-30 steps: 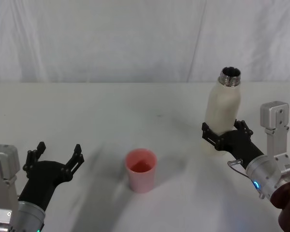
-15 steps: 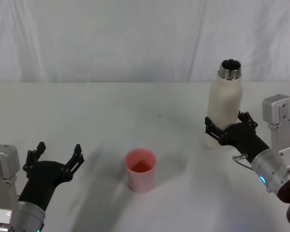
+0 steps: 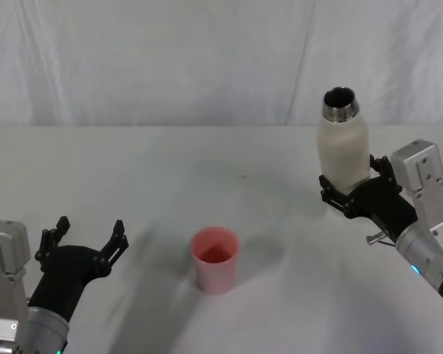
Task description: Grasp the thermos with one hand and pour water into the cup lid.
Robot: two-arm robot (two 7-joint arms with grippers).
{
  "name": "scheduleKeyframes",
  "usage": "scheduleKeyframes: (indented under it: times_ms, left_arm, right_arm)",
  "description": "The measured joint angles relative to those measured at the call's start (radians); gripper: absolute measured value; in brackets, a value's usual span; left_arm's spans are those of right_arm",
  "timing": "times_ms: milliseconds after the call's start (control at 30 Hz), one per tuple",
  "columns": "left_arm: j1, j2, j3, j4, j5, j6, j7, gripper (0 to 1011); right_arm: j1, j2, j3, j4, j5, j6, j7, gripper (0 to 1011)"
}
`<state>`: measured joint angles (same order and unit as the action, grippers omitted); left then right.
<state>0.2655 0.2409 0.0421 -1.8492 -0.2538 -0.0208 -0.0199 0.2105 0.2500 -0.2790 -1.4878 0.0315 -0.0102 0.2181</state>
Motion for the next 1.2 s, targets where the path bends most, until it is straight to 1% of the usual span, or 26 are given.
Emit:
scheduleKeyframes:
  times_ms: [33, 133, 200, 300, 333, 467, 533, 567, 667, 700, 733, 800, 967, 1100, 1133, 1200]
  left_arm:
    - [0.0, 0.0, 0.0, 0.0, 0.0, 0.0, 0.0, 1001]
    - [0.0, 0.0, 0.0, 0.0, 0.0, 0.0, 0.0, 1001]
    - [0.0, 0.0, 0.0, 0.0, 0.0, 0.0, 0.0, 1001]
    - [0.0, 0.0, 0.0, 0.0, 0.0, 0.0, 0.0, 1001]
    - [0.0, 0.0, 0.0, 0.0, 0.0, 0.0, 0.0, 1001]
    - [0.0, 0.0, 0.0, 0.0, 0.0, 0.0, 0.0, 1001]
    - [0.0, 0.0, 0.0, 0.0, 0.0, 0.0, 0.0, 1001]
    - [0.0, 0.0, 0.0, 0.0, 0.0, 0.0, 0.0, 1001]
    - [0.0, 0.0, 0.0, 0.0, 0.0, 0.0, 0.0, 1001]
    - [0.0, 0.0, 0.0, 0.0, 0.0, 0.0, 0.0, 1001]
    - [0.0, 0.0, 0.0, 0.0, 0.0, 0.0, 0.0, 1001]
    - [0.0, 0.0, 0.0, 0.0, 0.0, 0.0, 0.0, 1001]
    - [0.0, 0.0, 0.0, 0.0, 0.0, 0.0, 0.0, 1001]
    - [0.0, 0.0, 0.0, 0.0, 0.0, 0.0, 0.0, 1001]
    - [0.0, 0.0, 0.0, 0.0, 0.0, 0.0, 0.0, 1001]
    - [0.0, 0.0, 0.0, 0.0, 0.0, 0.0, 0.0, 1001]
  right_arm:
    - [-0.001, 0.005, -0.003, -0.008, -0.02, -0.004, -0.004, 952]
    - [-0.003, 0.01, -0.009, -0.017, -0.048, -0.009, -0.01, 952]
    - [-0.005, 0.018, -0.019, -0.029, -0.086, -0.016, -0.014, 952]
    - [-0.006, 0.022, -0.024, -0.038, -0.113, -0.022, -0.017, 952]
    - [-0.007, 0.026, -0.03, -0.045, -0.136, -0.027, -0.022, 952]
    - [-0.008, 0.031, -0.042, -0.054, -0.182, -0.037, -0.031, 952]
    - [-0.008, 0.035, -0.054, -0.058, -0.225, -0.052, -0.036, 952]
    - [-0.008, 0.035, -0.054, -0.058, -0.225, -0.052, -0.036, 952]
    - [-0.008, 0.037, -0.068, -0.059, -0.268, -0.075, -0.042, 952]
    - [-0.008, 0.037, -0.068, -0.059, -0.268, -0.075, -0.042, 952]
    - [-0.008, 0.039, -0.076, -0.059, -0.289, -0.087, -0.044, 952]
    - [-0.008, 0.041, -0.087, -0.059, -0.315, -0.105, -0.049, 952]
    - [-0.008, 0.047, -0.106, -0.058, -0.365, -0.136, -0.057, 952]
    - [-0.011, 0.05, -0.121, -0.052, -0.42, -0.152, -0.083, 952]
    - [-0.012, 0.051, -0.126, -0.048, -0.444, -0.157, -0.095, 952]
    - [-0.013, 0.054, -0.133, -0.044, -0.474, -0.162, -0.113, 952]
